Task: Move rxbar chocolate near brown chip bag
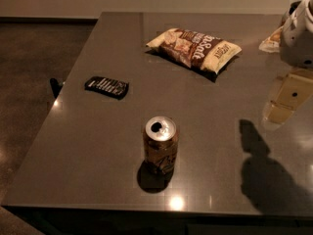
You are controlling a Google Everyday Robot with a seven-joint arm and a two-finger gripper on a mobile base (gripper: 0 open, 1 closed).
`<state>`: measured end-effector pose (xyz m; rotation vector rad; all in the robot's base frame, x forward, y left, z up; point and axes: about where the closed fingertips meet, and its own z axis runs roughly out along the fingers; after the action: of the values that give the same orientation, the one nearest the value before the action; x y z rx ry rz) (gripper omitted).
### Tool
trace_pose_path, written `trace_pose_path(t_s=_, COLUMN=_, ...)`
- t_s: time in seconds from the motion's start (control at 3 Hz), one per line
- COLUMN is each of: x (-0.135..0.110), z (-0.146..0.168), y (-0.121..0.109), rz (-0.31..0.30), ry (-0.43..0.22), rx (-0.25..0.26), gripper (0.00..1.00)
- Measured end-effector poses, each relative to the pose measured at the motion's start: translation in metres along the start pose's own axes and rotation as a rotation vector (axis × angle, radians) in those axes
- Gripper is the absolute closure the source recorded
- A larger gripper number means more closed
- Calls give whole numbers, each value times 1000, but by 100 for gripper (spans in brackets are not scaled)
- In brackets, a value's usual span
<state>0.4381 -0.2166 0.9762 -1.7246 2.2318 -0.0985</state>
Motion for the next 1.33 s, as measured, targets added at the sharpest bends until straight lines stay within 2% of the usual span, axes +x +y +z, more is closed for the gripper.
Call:
trace_pose_path(t_s=0.33, x=-1, z=0, y=-1, rz=1, ry=0, rx=1, gripper=0)
trace_pose_path(t_s=0.67, x=-15, z=4, y=-8, rz=19, ry=-6, rx=5, gripper=0)
trace_pose_path(t_s=1.0, x=-65, z=22, y=-23, rz=20, ry=-32, rx=-17, gripper=0)
trace_pose_path(t_s=1.33, x=-105, z=41, y=-33, rz=11, ry=-44, rx=-45, gripper=0)
